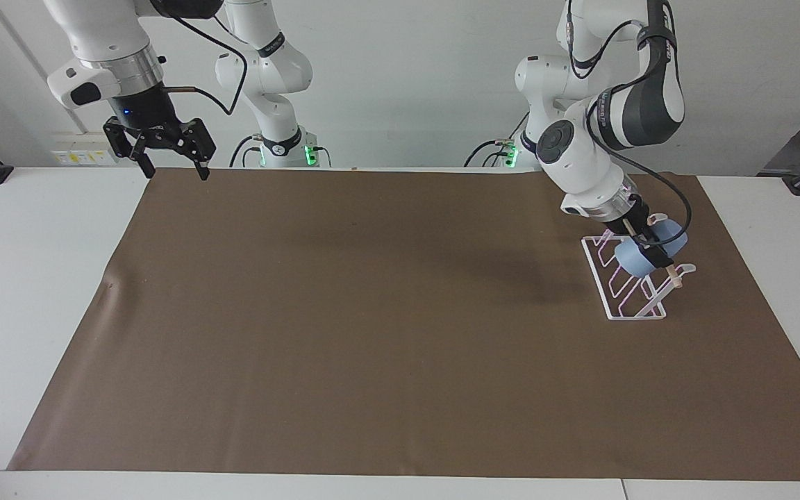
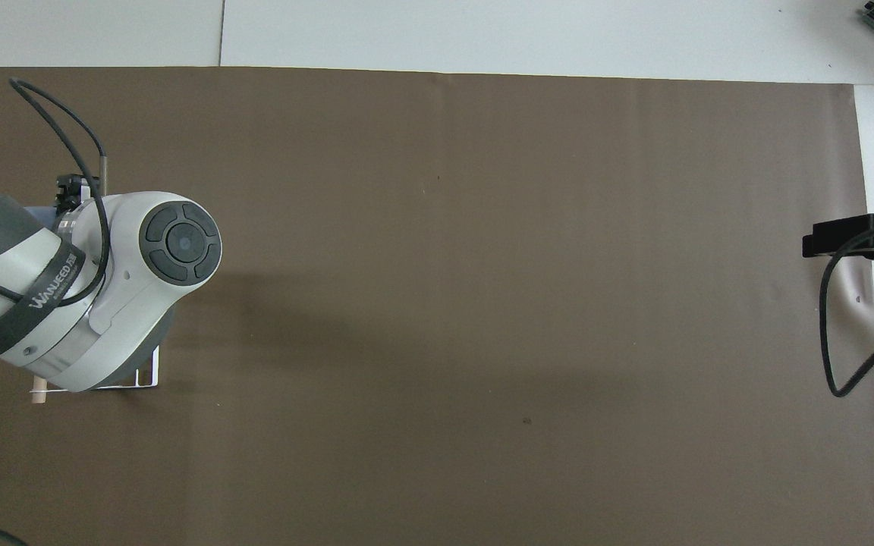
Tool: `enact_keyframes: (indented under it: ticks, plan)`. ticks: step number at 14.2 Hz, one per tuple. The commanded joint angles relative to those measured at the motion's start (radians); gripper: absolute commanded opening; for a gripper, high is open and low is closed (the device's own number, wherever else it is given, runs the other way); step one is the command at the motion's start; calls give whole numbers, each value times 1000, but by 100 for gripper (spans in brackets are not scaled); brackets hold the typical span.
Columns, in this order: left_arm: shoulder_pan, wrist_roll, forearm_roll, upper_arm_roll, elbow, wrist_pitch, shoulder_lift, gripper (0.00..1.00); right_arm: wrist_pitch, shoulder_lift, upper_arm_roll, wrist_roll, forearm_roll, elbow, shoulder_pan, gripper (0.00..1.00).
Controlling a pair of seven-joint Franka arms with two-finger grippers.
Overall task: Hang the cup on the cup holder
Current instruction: 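Lower the blue cup onto the wire rack peg with the left gripper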
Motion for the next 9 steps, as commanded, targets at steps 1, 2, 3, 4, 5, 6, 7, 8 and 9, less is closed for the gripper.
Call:
enact_keyframes:
  ticks: [1,2,3,4,5,6,7,8,9]
  plan:
    - [26,37,45,-5,-58,66,-41,0,-27,14,-10,-10,-24,24,15,100]
    - [48,35,51,-5,-92,99,-51,0,-33,13,-10,-7,-27,18,18,100]
    - [65,35,60,-5,-103,125,-56,0,-33,7,-9,10,-27,6,18,100]
    - [75,35,71,-5,-112,137,-58,0,-29,5,-6,31,-27,-1,18,100]
    - [74,34,71,-5,-121,142,-59,0,-29,2,-4,33,-27,-5,20,100]
    - [77,32,71,-5,-126,145,-58,0,-30,2,-4,31,-27,-5,18,100]
    - [77,30,71,-5,-131,152,-58,0,-30,2,-4,25,-27,-7,16,100]
    - [77,30,71,-5,-141,162,-59,0,-33,0,-4,24,-29,-10,13,100]
    - [77,27,71,-5,-143,163,-59,0,-33,-10,-4,24,-29,-28,10,100]
